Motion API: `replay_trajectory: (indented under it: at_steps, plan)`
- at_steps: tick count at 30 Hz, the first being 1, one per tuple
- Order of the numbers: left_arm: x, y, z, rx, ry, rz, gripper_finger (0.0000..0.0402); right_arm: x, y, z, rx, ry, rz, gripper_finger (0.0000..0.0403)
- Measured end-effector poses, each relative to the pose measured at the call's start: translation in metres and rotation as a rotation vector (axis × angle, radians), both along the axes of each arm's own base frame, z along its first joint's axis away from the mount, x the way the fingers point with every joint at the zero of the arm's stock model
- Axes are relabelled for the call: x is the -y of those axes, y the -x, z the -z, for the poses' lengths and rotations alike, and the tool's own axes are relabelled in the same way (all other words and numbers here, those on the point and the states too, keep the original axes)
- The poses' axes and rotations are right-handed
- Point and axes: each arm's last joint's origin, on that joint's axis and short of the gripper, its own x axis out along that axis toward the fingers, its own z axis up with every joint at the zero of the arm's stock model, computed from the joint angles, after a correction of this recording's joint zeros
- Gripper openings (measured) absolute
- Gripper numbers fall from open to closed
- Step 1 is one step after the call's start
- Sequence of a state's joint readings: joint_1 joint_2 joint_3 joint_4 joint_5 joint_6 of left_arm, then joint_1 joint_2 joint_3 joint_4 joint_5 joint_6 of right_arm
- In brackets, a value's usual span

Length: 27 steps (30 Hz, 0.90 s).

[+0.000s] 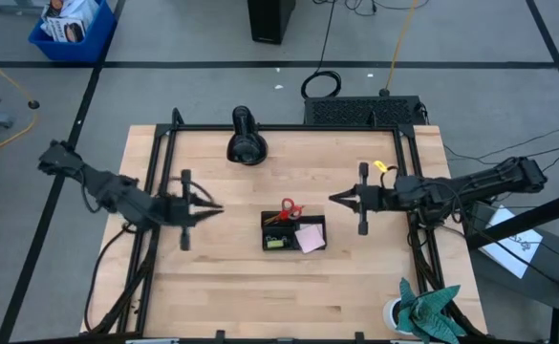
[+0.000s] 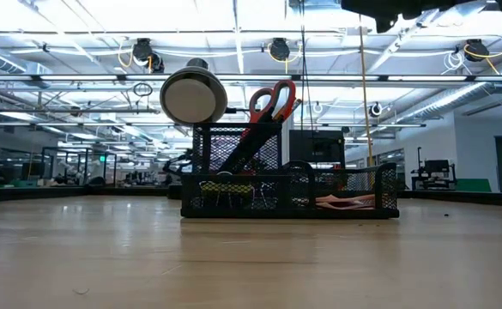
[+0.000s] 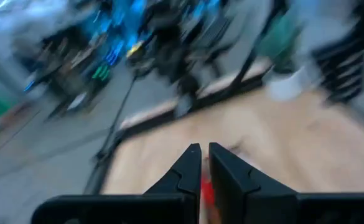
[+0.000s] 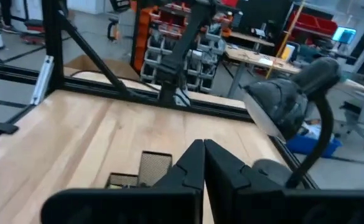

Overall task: Pick and place office supplies into organizer
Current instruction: Return to Home Position

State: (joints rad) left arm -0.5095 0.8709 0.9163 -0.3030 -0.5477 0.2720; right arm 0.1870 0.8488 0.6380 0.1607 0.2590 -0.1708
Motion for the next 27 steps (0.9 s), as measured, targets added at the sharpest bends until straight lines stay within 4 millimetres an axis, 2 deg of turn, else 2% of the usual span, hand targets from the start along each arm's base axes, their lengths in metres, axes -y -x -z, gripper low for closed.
replay_trajectory:
  at_steps: [3, 7, 9, 11, 13, 16, 21, 27]
  plan:
    - [-0.009, 0.011, 0.033, 0.103, 0.025, 0.157, 0.0037, 0.003, 0.001, 0.004, -0.006, -0.001, -0.03, 0.0]
    - [-0.02, 0.008, 0.083, 0.265, 0.041, 0.209, 0.0037, 0.01, -0.001, 0.02, 0.094, -0.03, -0.169, 0.0]
    - [-0.027, 0.005, 0.105, 0.286, 0.063, 0.226, 0.0037, 0.017, -0.001, 0.028, 0.139, -0.086, -0.156, 0.0]
    - [-0.033, 0.004, 0.117, 0.307, 0.109, 0.282, 0.0037, 0.024, 0.0, 0.04, 0.127, -0.128, -0.116, 0.0]
    - [-0.038, 0.005, 0.126, 0.309, 0.128, 0.348, 0.0037, 0.027, 0.003, 0.05, 0.099, -0.13, -0.084, 0.0]
    - [-0.041, 0.01, 0.132, 0.324, 0.131, 0.362, 0.0037, 0.028, 0.013, 0.058, 0.175, -0.126, -0.023, 0.0]
    - [-0.051, 0.023, 0.139, 0.347, 0.121, 0.28, 0.0037, 0.029, 0.029, 0.073, 0.245, -0.152, -0.008, 0.0]
    - [-0.061, 0.035, 0.139, 0.325, 0.126, 0.167, 0.0037, 0.029, 0.045, 0.073, 0.199, -0.136, -0.005, 0.0]
